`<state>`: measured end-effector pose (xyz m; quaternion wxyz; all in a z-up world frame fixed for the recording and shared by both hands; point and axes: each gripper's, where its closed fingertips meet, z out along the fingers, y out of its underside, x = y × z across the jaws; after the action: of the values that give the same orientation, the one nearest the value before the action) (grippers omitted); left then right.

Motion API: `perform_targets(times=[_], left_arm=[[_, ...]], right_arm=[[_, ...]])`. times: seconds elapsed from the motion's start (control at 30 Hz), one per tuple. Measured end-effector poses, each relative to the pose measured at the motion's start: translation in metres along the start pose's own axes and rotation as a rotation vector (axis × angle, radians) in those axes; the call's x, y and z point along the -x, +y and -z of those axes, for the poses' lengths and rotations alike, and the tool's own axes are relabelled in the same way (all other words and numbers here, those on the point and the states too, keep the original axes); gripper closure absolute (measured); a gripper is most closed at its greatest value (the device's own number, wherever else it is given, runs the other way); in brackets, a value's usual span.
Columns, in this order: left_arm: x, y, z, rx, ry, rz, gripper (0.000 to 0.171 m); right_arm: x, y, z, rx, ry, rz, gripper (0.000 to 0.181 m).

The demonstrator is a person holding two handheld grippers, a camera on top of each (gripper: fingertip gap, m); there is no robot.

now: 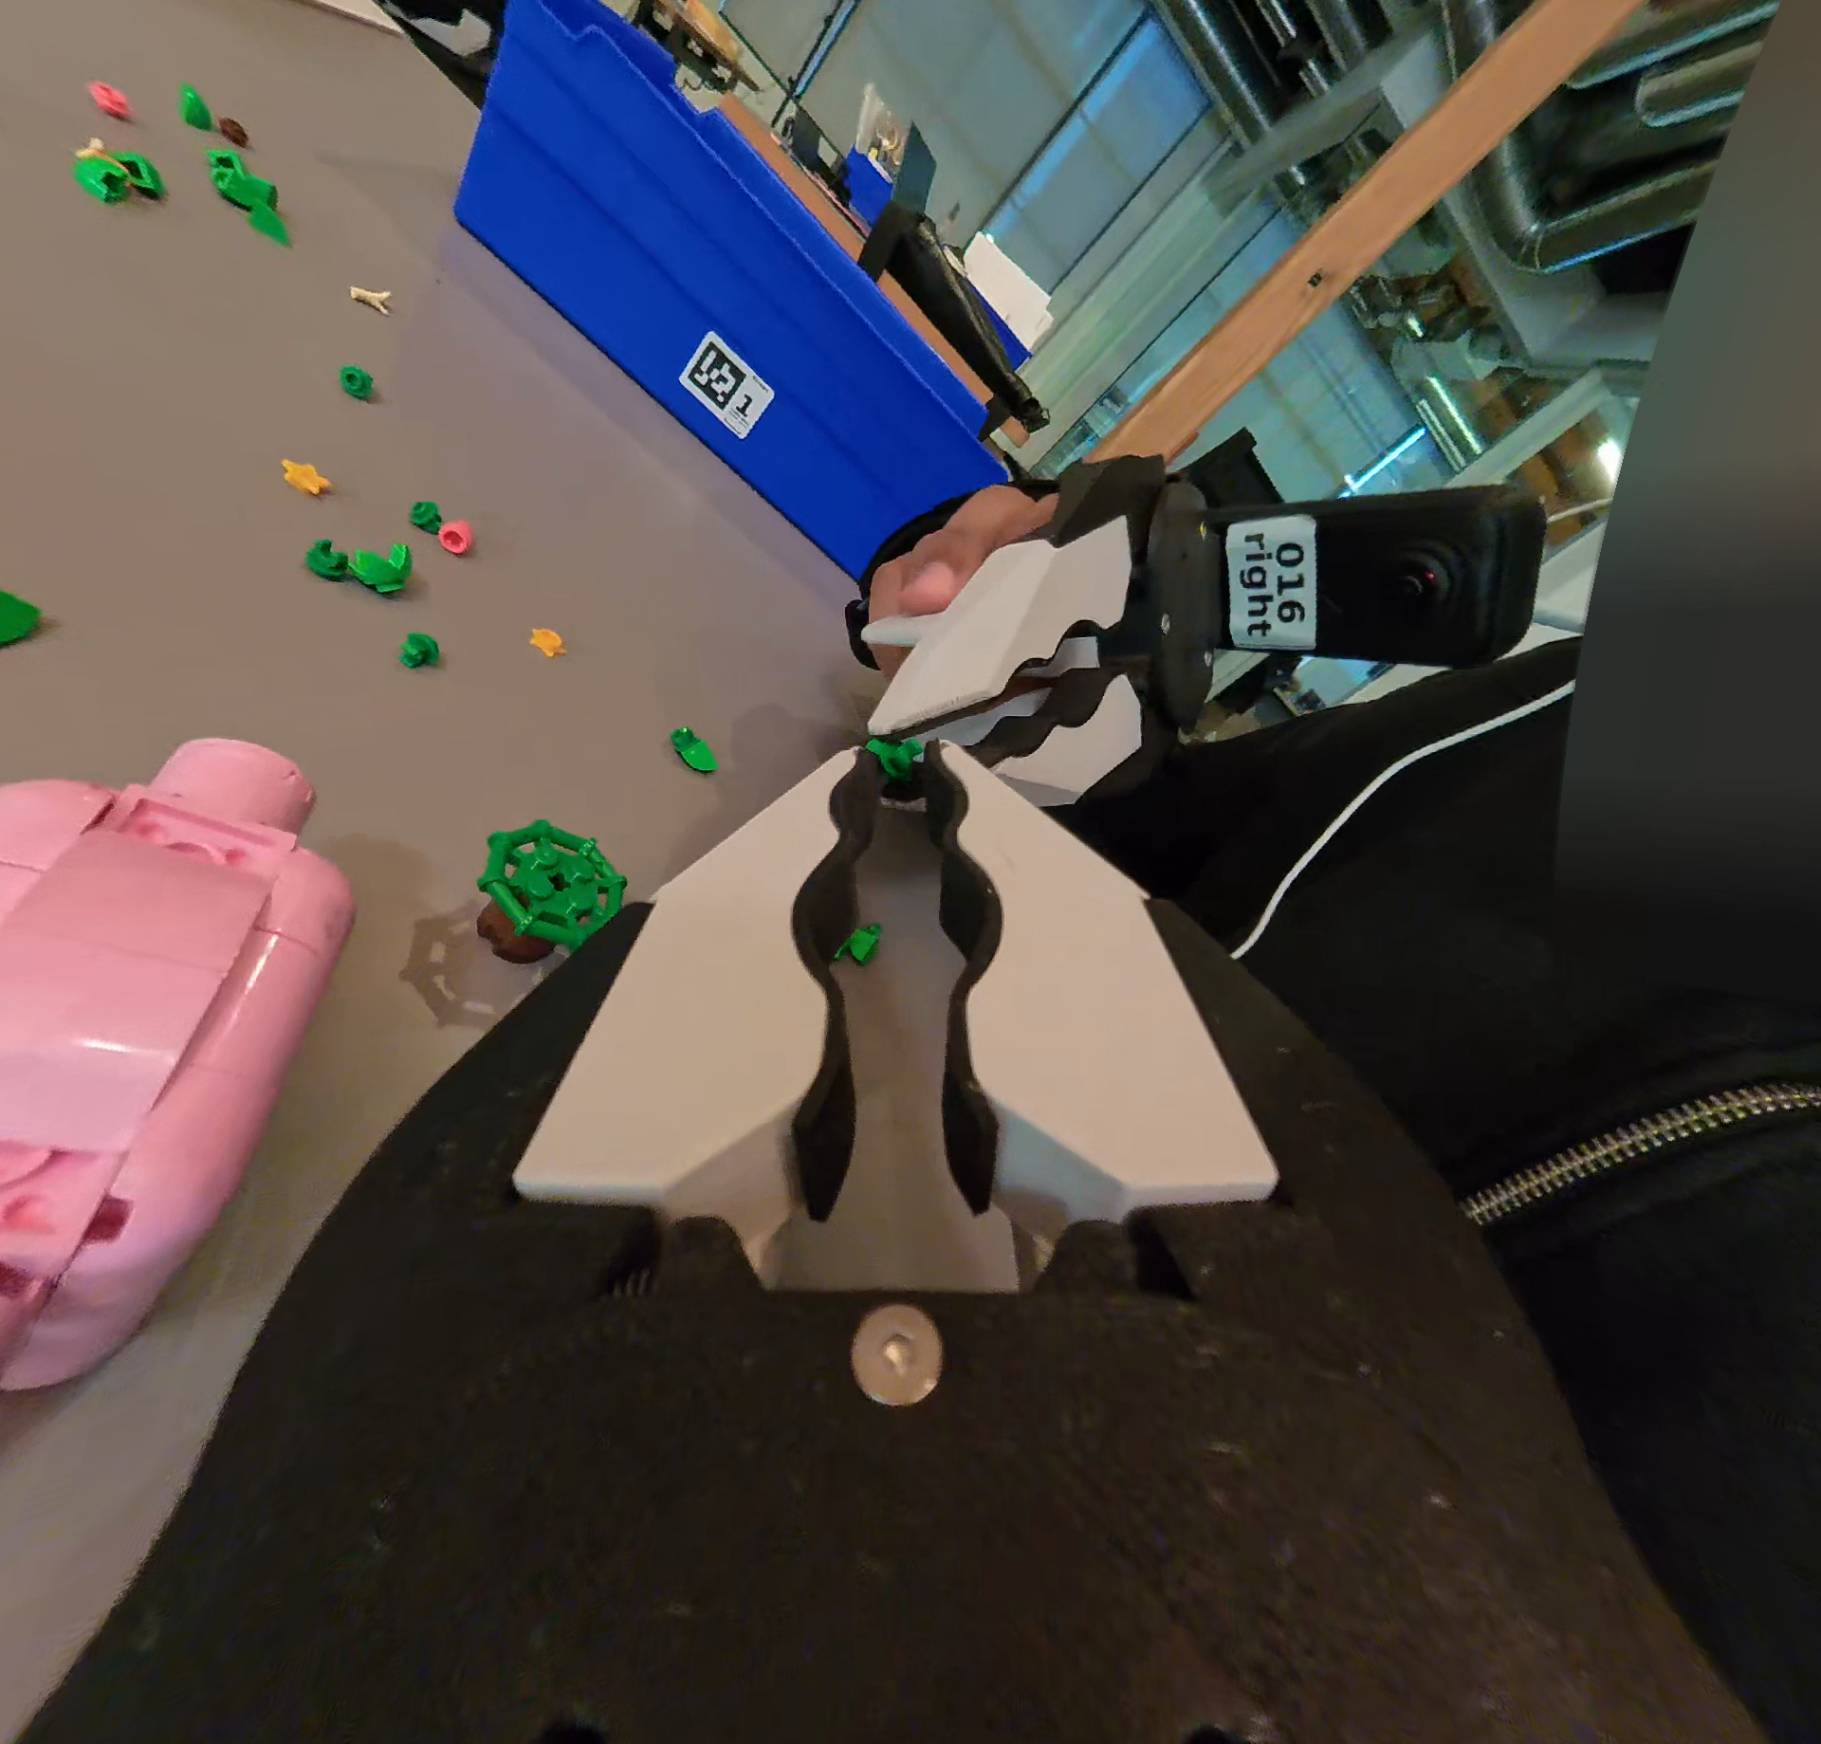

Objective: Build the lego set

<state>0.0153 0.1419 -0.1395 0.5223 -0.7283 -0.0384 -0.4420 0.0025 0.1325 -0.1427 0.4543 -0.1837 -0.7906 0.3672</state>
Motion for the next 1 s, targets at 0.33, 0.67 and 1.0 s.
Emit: perform_targets(times=[0.33,0.67,1.0], left_arm=[[-0.005,0.002,-0.003,0.001,0.078,0.08,0.168],[-0.02,-0.014,0.006,-0.105,0.262,0.206,0.168],[-0.027,-0.017,0.006,-0.128,0.363,0.307,0.168]], right_arm=[[0.001,-0.007,0.001,-0.036,-0.005,-0.008,0.173],[-0.012,-0.019,0.011,-0.157,-0.016,-0.177,0.169],[-0.009,-0.024,0.01,-0.189,-0.039,-0.195,0.169]])
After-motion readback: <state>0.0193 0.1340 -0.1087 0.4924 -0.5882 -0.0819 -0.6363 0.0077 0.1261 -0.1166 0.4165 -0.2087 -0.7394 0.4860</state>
